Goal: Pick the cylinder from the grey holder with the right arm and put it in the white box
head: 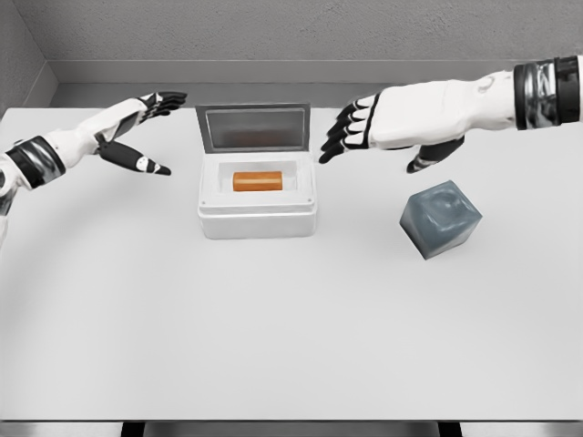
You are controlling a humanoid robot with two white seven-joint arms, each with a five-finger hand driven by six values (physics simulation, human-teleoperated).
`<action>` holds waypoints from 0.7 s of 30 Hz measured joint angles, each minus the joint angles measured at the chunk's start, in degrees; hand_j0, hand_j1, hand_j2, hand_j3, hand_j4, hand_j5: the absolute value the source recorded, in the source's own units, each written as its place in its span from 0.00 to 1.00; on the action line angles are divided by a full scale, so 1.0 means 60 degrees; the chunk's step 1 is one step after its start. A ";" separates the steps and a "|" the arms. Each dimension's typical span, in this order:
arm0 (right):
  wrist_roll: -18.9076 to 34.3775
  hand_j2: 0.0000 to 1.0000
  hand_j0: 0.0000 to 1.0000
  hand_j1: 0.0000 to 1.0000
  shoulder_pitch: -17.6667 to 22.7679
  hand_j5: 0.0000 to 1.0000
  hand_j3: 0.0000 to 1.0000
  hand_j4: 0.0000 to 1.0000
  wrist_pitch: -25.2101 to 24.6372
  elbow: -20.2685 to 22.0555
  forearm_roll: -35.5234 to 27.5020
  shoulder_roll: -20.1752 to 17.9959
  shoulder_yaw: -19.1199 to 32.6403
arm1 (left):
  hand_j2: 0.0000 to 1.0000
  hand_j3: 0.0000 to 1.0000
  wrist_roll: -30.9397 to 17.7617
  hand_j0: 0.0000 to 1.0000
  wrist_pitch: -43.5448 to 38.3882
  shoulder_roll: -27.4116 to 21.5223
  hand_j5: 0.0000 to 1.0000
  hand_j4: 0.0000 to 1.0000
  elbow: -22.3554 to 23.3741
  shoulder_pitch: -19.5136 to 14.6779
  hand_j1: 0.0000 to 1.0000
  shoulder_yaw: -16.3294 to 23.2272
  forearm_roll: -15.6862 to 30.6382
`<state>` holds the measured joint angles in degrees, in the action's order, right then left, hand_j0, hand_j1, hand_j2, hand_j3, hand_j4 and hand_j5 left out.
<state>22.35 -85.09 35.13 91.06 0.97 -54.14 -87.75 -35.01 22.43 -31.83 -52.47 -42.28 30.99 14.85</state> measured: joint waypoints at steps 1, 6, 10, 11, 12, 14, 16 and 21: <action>-0.0052 1.00 1.00 1.00 0.0046 1.00 1.00 1.00 0.0000 0.0026 -0.0002 -0.0266 -0.0005 | 1.00 1.00 0.0000 1.00 -0.0001 -0.0021 1.00 1.00 -0.0043 0.0000 1.00 0.0034 0.0004; -0.0178 1.00 1.00 1.00 -0.0012 1.00 1.00 1.00 -0.0003 0.0136 -0.0027 -0.0913 -0.0013 | 1.00 1.00 0.0000 1.00 0.0000 -0.0120 1.00 1.00 -0.0146 -0.0161 1.00 0.0294 0.0023; -0.0180 1.00 1.00 1.00 0.0032 1.00 1.00 1.00 -0.0004 0.0181 -0.0042 -0.0977 0.0021 | 1.00 1.00 0.0000 1.00 0.0005 -0.0287 1.00 1.00 -0.0331 -0.0264 1.00 0.0462 0.0051; -0.0178 1.00 1.00 1.00 0.0046 1.00 1.00 1.00 -0.0004 0.0183 -0.0044 -0.0969 0.0034 | 1.00 1.00 0.0000 1.00 0.0014 -0.0307 1.00 1.00 -0.0356 -0.0278 1.00 0.0526 0.0054; -0.0177 1.00 1.00 1.00 0.0046 1.00 1.00 1.00 -0.0004 0.0186 -0.0046 -0.0971 0.0043 | 1.00 1.00 0.0000 1.00 0.0021 -0.0320 1.00 1.00 -0.0374 -0.0322 1.00 0.0573 0.0059; -0.0176 1.00 1.00 1.00 0.0046 1.00 1.00 1.00 -0.0005 0.0188 -0.0048 -0.0986 0.0055 | 1.00 1.00 0.0000 1.00 0.0030 -0.0324 1.00 1.00 -0.0403 -0.0381 1.00 0.0660 0.0064; -0.0176 1.00 1.00 1.00 0.0046 1.00 1.00 1.00 -0.0005 0.0190 -0.0049 -0.0992 0.0061 | 1.00 1.00 0.0000 1.00 0.0035 -0.0335 1.00 1.00 -0.0487 -0.0366 1.00 0.0710 0.0068; -0.0186 1.00 1.00 1.00 0.0164 1.00 1.00 1.00 -0.0005 0.0190 -0.0049 -0.0963 0.0066 | 1.00 1.00 0.0000 1.00 0.0038 -0.0390 1.00 1.00 -0.0727 -0.0410 1.00 0.0849 0.0170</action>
<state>21.24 -84.11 35.10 92.20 0.68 -59.92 -87.36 -35.01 22.66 -34.17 -56.83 -44.74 36.09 15.87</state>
